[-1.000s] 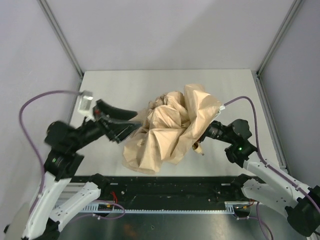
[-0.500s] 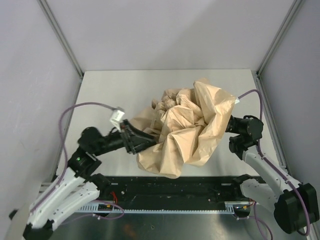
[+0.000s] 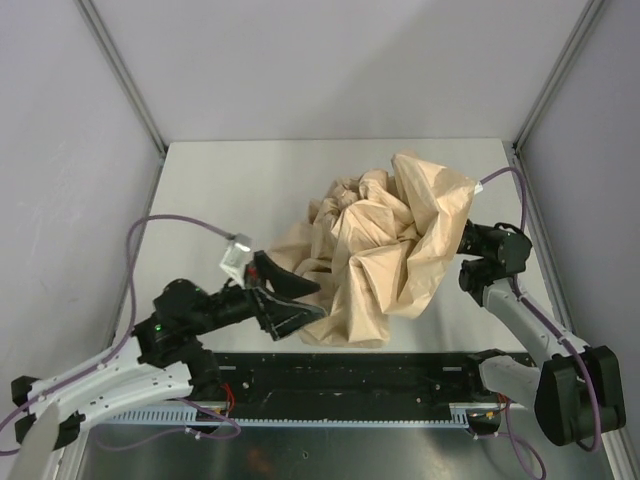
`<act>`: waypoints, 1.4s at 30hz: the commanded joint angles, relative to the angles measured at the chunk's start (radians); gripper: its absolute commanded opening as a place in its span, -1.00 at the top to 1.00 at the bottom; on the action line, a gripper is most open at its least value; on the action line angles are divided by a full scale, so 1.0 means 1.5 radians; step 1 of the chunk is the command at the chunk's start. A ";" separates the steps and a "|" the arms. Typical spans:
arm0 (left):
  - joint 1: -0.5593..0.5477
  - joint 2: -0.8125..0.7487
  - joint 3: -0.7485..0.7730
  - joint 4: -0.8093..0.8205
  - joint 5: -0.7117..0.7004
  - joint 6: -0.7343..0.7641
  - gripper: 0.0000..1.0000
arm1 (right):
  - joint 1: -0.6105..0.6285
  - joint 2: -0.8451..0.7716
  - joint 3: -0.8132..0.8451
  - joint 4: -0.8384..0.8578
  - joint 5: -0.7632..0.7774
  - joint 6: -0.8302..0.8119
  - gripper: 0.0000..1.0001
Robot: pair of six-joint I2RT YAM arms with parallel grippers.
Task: Put away the umbrella
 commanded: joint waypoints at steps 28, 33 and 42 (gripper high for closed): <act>-0.153 0.205 0.056 0.094 0.002 0.041 0.63 | -0.018 0.012 0.067 0.204 -0.018 0.161 1.00; -0.155 0.278 0.107 0.078 -0.019 0.076 0.52 | -0.004 0.015 0.072 0.208 -0.017 0.167 1.00; -0.146 -0.046 0.001 -0.038 -0.236 0.147 -0.17 | -0.014 0.025 0.090 0.208 -0.035 0.172 1.00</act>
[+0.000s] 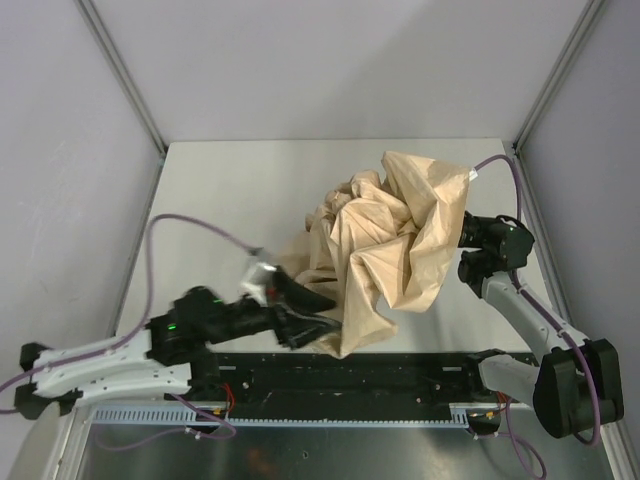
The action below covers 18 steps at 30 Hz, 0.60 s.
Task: Put away the umbrella
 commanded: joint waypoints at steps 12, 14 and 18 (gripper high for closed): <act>0.007 -0.247 -0.031 -0.254 -0.309 -0.143 -0.68 | -0.006 -0.006 0.045 0.167 0.023 0.005 1.00; 0.012 -0.223 -0.029 -0.256 -0.306 -0.161 -0.62 | -0.005 -0.006 0.045 0.167 0.023 0.005 1.00; 0.054 -0.178 -0.029 -0.249 -0.259 -0.180 -0.54 | -0.005 -0.006 0.044 0.167 0.021 0.004 1.00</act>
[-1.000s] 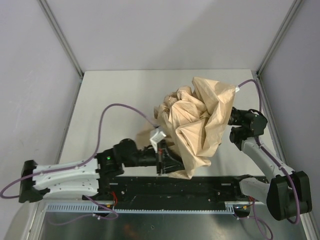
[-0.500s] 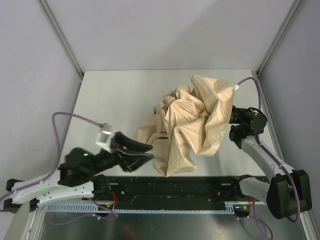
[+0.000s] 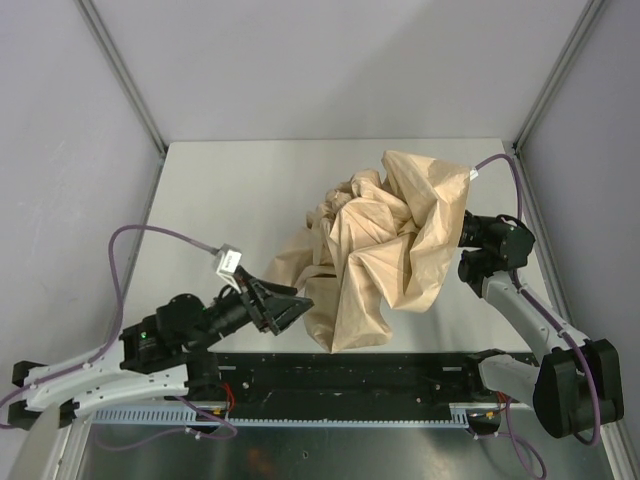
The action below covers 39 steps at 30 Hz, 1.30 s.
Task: Put away the umbrella
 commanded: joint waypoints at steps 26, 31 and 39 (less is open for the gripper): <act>0.159 0.095 0.059 0.244 0.181 0.108 1.00 | 0.090 -0.068 0.020 -0.242 0.094 -0.342 1.00; 0.166 0.187 0.146 0.224 0.151 0.139 1.00 | 0.152 -0.067 0.018 -0.296 0.130 -0.377 1.00; 0.201 0.192 0.154 0.219 0.138 0.141 0.58 | 0.210 -0.010 -0.004 -0.167 0.167 -0.246 1.00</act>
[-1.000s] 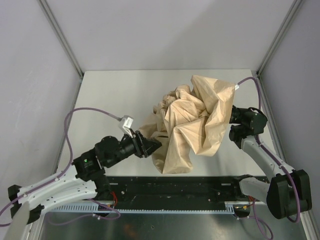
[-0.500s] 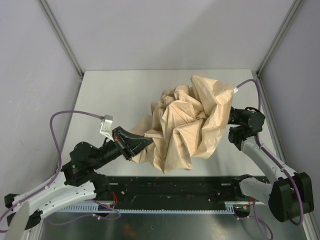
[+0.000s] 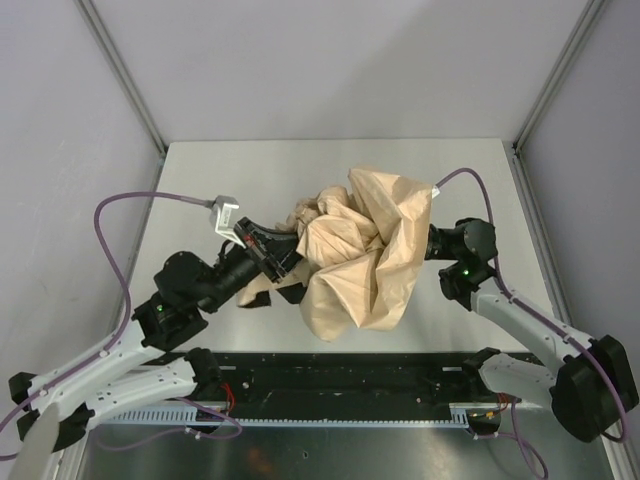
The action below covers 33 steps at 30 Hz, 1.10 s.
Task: Put away the umbrella
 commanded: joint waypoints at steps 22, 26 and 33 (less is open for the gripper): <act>0.025 -0.092 -0.055 0.043 0.008 -0.123 -0.99 | 0.057 0.107 -0.044 0.408 0.112 0.315 1.00; 0.024 -0.045 -0.028 0.047 -0.014 -0.172 -0.99 | 0.088 0.092 -0.044 0.358 0.112 0.255 1.00; 0.028 0.001 0.006 0.047 -0.031 -0.237 -0.99 | 0.150 -0.008 -0.041 0.083 0.113 -0.015 1.00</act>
